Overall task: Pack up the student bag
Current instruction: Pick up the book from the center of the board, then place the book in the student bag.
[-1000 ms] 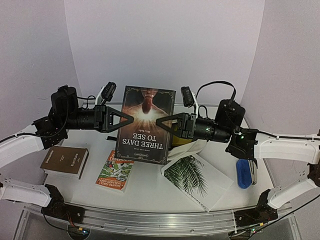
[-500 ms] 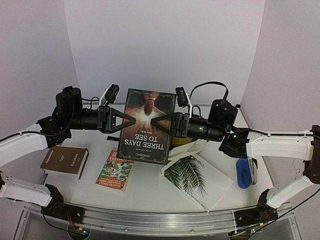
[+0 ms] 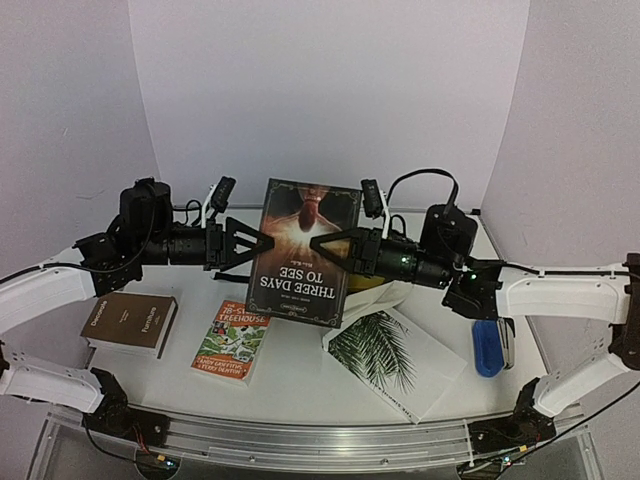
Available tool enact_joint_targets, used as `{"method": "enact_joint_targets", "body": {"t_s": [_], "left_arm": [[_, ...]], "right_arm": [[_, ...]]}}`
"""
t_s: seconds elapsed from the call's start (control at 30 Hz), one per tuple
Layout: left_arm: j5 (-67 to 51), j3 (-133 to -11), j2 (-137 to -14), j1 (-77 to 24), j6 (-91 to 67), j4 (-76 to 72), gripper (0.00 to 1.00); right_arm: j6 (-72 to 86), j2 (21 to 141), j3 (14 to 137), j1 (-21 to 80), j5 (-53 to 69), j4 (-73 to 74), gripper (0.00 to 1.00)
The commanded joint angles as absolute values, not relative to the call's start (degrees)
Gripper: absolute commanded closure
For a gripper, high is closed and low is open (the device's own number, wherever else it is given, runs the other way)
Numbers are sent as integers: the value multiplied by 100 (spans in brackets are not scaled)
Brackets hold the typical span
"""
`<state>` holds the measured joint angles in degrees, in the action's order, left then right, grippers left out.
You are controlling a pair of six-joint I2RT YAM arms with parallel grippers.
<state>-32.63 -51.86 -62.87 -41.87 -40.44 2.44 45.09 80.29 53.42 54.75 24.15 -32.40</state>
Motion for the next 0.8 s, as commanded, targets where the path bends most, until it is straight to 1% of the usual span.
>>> {"method": "enact_joint_targets", "body": {"t_s": [0.0, 0.2, 0.33, 0.53, 0.77], "left_arm": [[-1699, -5616, -6413, -4184, -3508, 1276, 18], [-1522, -6195, -7610, -4192, -3281, 1584, 15], [-1473, -6611, -8416, -4191, -3084, 1567, 14], [-1563, -7424, -9626, -4122, -2779, 1645, 10], [-1763, -7970, -10528, -3693, -2901, 1746, 10]], "right_arm": [[4430, 7358, 5416, 4849, 1257, -2380, 100], [4096, 6993, 5525, 4125, 824, -1131, 100], [4054, 6829, 5545, 3580, 739, -696, 100], [4154, 6817, 5522, 2874, 1254, -540, 100], [4179, 6869, 5603, 2584, 1530, -484, 100]]}}
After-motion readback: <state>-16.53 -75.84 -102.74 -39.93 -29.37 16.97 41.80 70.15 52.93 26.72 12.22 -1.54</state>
